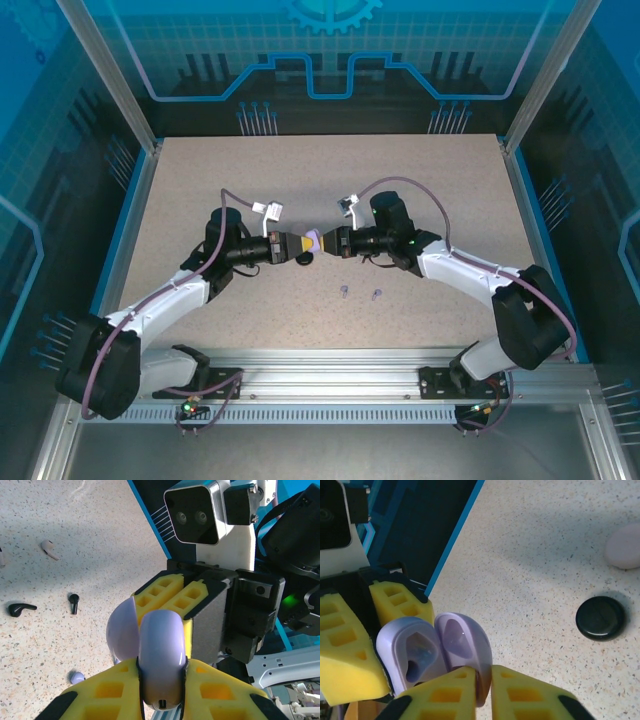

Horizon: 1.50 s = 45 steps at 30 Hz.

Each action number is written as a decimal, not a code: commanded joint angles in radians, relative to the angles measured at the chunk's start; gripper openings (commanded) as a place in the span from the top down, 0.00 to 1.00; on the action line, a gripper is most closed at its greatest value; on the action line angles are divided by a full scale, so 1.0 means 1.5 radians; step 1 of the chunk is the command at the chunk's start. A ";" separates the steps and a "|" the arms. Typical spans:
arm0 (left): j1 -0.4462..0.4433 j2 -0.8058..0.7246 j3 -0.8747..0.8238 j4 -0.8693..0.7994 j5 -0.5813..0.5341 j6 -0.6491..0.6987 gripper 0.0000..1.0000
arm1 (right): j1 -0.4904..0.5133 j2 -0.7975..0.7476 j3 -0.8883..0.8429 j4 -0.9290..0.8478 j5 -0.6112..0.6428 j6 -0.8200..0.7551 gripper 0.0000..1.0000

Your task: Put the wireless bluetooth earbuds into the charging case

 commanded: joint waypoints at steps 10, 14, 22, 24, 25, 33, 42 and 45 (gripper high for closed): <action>0.005 -0.001 0.023 -0.039 -0.035 0.019 0.25 | -0.011 0.005 0.090 -0.134 0.031 -0.069 1.00; 0.031 0.010 0.060 -0.080 -0.036 0.047 0.01 | -0.028 0.015 0.165 -0.275 0.086 -0.170 1.00; 0.068 0.065 0.169 -0.178 0.003 0.128 0.01 | -0.085 0.071 0.325 -0.472 0.150 -0.386 1.00; 0.068 0.092 0.210 -0.232 0.033 0.160 0.01 | -0.096 0.085 0.352 -0.496 0.141 -0.423 1.00; 0.068 0.109 0.237 -0.264 0.050 0.182 0.01 | -0.101 0.092 0.364 -0.508 0.132 -0.443 1.00; 0.067 0.230 0.401 -0.496 0.139 0.332 0.01 | -0.111 0.134 0.436 -0.570 0.084 -0.516 1.00; 0.061 0.319 0.521 -0.612 0.194 0.411 0.13 | -0.096 0.140 0.433 -0.571 0.036 -0.521 1.00; 0.050 0.346 0.552 -0.646 0.203 0.434 0.22 | -0.086 0.143 0.435 -0.571 0.041 -0.521 1.00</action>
